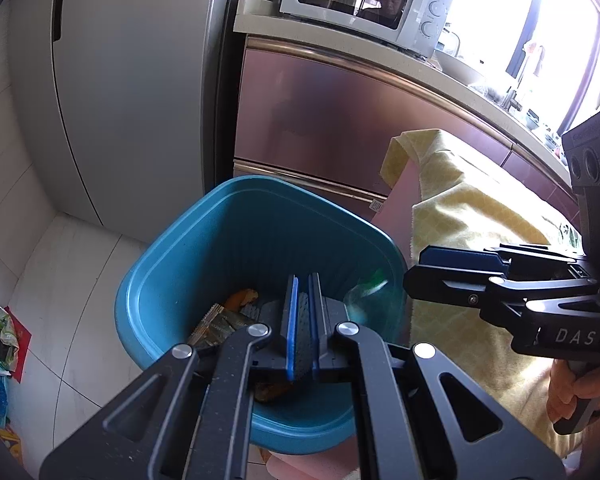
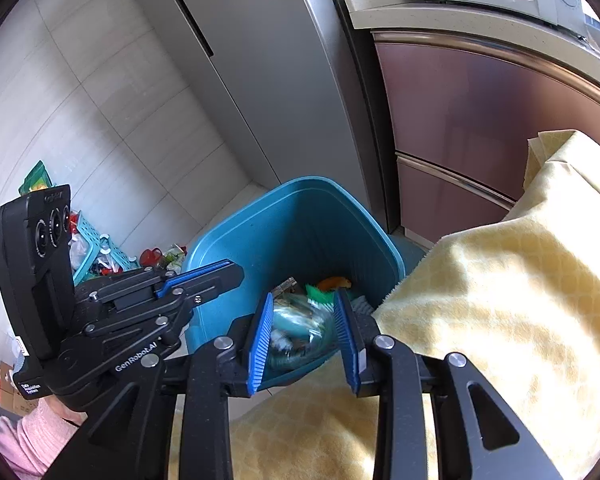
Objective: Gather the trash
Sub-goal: 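Drop the peel and clear wrapper into the bin by opening both tools, then move both tools back over the table toward the remaining wrappers and tissue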
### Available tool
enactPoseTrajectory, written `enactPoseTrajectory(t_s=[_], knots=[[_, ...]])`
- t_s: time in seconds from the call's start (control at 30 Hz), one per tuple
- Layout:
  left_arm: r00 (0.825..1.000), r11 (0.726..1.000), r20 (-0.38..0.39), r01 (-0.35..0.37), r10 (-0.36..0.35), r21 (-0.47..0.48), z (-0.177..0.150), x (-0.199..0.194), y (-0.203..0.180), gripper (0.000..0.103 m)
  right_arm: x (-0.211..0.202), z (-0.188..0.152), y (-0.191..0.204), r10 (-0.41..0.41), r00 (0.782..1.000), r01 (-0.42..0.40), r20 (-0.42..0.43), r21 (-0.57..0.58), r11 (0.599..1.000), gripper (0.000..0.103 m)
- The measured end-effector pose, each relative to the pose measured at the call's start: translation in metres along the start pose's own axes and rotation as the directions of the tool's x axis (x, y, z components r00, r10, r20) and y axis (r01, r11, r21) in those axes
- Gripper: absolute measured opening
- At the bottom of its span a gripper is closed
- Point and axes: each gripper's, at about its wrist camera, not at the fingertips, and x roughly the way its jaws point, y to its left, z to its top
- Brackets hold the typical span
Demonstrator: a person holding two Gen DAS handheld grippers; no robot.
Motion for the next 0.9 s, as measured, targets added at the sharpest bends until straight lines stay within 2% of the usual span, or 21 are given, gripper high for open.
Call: enactPoseTrajectory(t_s=[0.13, 0.3, 0.5, 0.67, 0.9], knots=[[1.000, 1.000, 0.017, 0.004, -0.004, -0.005, 0.001, -0.007, -0.001, 0.004, -0.007, -0.002, -0.001, 0.011, 1.000, -0.011, 0.014, 0.005, 1.000, 0.030], [0.999, 1.000, 0.046, 0.018, -0.018, -0.003, 0.001, -0.020, -0.006, 0.013, -0.027, -0.010, -0.004, 0.031, 0.998, -0.031, 0.052, 0.007, 0.999, 0.031], [0.993, 0.997, 0.095, 0.064, -0.068, 0.048, 0.000, -0.041, -0.031, 0.027, -0.068, -0.027, -0.012, 0.028, 0.991, -0.030, 0.129, 0.010, 1.000, 0.035], [0.984, 0.985, 0.117, 0.116, -0.132, 0.128, -0.003, -0.054, -0.065, 0.032, -0.109, -0.049, -0.028, -0.013, 0.979, 0.003, 0.201, 0.050, 0.999, 0.035], [0.966, 0.945, 0.090, 0.215, -0.243, 0.248, -0.009, -0.058, -0.127, 0.034, -0.172, -0.090, -0.058, -0.125, 0.948, 0.087, 0.291, 0.143, 0.986, 0.035]])
